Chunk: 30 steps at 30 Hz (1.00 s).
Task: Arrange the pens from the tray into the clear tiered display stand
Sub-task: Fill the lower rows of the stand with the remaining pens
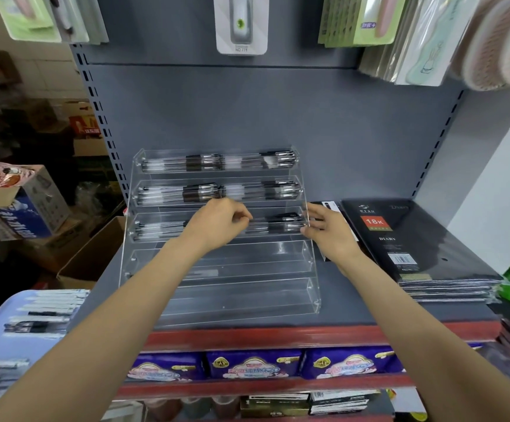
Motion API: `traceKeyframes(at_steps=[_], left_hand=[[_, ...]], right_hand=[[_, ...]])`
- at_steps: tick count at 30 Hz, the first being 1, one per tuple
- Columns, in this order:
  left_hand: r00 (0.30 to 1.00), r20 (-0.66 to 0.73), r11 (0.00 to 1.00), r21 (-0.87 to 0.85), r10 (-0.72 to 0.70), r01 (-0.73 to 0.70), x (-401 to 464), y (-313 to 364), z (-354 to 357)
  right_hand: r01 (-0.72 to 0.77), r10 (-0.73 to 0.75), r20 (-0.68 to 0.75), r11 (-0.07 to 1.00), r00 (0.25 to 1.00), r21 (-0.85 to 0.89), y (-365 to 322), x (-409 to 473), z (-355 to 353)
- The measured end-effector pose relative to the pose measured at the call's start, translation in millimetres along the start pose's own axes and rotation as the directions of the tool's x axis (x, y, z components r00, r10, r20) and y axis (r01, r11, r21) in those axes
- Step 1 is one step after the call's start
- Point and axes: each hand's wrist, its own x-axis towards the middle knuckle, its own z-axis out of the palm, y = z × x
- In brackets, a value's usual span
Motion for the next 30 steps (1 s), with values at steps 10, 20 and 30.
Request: traceKeyframes(at_steps=[10,20,30], left_hand=[[0.997,0.04,0.997,0.043,0.068,-0.069,-4,8,1],[0.963,-0.269,0.99,-0.139,-0.022,-0.016,-40,-3,-23],[0.853,-0.442,0.96,-0.159,-0.278,0.23,-174,-137,-76]], right_hand=[[0.008,-0.009,-0.034,0.999,0.999,-0.04,3,-1,3],[0.244,-0.319,-0.162,0.899,0.934,-0.363,-34,-21,41],[0.434,-0.367,0.28,0.87,0.887,-0.233,-101,-59,222]])
